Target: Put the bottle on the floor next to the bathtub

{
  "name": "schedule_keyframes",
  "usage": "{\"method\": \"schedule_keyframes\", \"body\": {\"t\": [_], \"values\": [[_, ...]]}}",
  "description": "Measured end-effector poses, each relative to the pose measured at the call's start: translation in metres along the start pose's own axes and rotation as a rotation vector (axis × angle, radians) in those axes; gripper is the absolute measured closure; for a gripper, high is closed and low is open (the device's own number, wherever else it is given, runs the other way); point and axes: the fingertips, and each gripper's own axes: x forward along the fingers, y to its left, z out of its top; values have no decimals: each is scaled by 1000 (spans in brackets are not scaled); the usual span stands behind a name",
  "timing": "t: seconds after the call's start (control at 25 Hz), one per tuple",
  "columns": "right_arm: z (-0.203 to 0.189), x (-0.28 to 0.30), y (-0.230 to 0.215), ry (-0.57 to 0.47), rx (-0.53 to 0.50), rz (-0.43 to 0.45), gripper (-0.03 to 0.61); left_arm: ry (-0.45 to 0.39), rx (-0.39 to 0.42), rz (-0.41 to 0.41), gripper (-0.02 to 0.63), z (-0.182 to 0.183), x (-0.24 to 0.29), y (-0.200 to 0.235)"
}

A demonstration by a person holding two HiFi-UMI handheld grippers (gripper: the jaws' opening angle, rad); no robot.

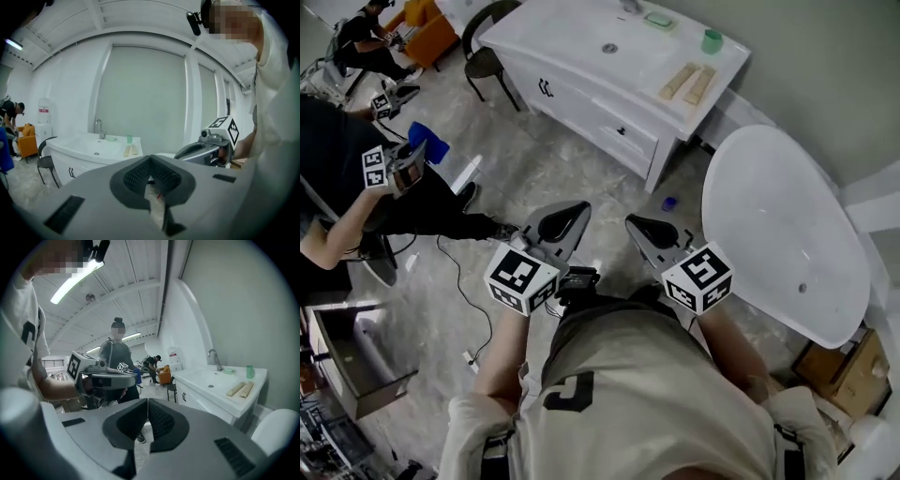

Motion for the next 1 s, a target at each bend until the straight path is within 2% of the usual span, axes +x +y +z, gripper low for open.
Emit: {"method": "schedule_keyframes", "body": {"t": [0.12, 0.36, 0.68, 0.88, 1.0], "values": [[-6, 17, -4, 7, 18, -42, 551, -6, -5, -33, 555, -12, 0, 17], [-1, 52, 20, 6, 29, -86, 551, -28, 5, -89, 555, -20, -24, 48], [7, 102, 73, 22, 9, -86, 551, -20, 92, -148, 555, -31, -79, 74], [4, 122, 103, 27, 11, -101, 551, -49, 17, -149, 555, -44, -114, 96], [-2, 121, 110, 36, 26, -133, 551, -50, -20, -179, 555, -53, -117, 99]]}}
